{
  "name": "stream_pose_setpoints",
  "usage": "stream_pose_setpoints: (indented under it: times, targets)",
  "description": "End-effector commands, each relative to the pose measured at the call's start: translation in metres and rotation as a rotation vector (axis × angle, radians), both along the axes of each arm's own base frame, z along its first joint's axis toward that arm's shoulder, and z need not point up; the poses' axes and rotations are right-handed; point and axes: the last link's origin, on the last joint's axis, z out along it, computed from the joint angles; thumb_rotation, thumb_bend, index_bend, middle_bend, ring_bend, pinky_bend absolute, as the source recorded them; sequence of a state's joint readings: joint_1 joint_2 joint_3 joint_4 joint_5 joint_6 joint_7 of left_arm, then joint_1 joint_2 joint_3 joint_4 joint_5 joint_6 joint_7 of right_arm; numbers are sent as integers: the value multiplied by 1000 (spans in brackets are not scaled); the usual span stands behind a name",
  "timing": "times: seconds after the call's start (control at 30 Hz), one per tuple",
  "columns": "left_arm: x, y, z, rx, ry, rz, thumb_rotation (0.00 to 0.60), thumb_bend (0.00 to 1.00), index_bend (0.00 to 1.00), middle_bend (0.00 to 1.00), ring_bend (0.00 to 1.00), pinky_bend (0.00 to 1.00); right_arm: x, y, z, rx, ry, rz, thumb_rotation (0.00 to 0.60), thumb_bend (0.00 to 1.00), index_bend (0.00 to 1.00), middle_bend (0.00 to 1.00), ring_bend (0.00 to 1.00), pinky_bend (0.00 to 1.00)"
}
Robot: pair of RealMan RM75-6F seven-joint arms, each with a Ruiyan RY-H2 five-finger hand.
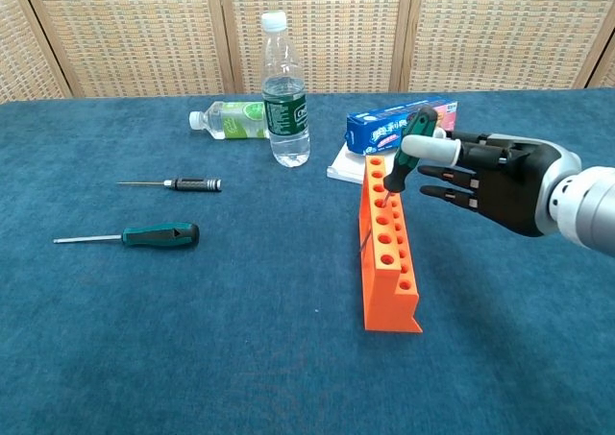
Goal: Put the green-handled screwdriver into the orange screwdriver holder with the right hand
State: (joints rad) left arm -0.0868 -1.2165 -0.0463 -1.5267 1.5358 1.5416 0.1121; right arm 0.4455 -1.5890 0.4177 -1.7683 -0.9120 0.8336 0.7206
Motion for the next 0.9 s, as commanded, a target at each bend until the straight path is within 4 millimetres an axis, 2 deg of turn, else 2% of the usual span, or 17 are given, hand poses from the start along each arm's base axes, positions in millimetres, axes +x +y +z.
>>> stream_pose_setpoints:
  times: [0.03, 0.23, 0.77, 0.9]
  targets:
    - [0, 0, 0, 0, 0, 1, 600, 0, 0, 0, 0, 0, -1, 1, -1, 1, -2, 4, 600, 218, 646, 32, 0, 0]
    - [0, 0, 0, 0, 0, 0, 600, 0, 0, 0, 0, 0, 0, 1, 0, -6, -3, 17, 600, 218, 628, 34, 0, 0]
    - [0, 0, 1, 5, -2, 0, 600, 0, 0, 0, 0, 0, -2, 5, -3, 3, -8, 49, 600, 218, 415, 24, 0, 0]
    - [0, 0, 1, 7, -3, -2, 600, 0, 0, 0, 0, 0, -2, 5, -3, 0, -14, 53, 600, 219, 408, 23, 0, 0]
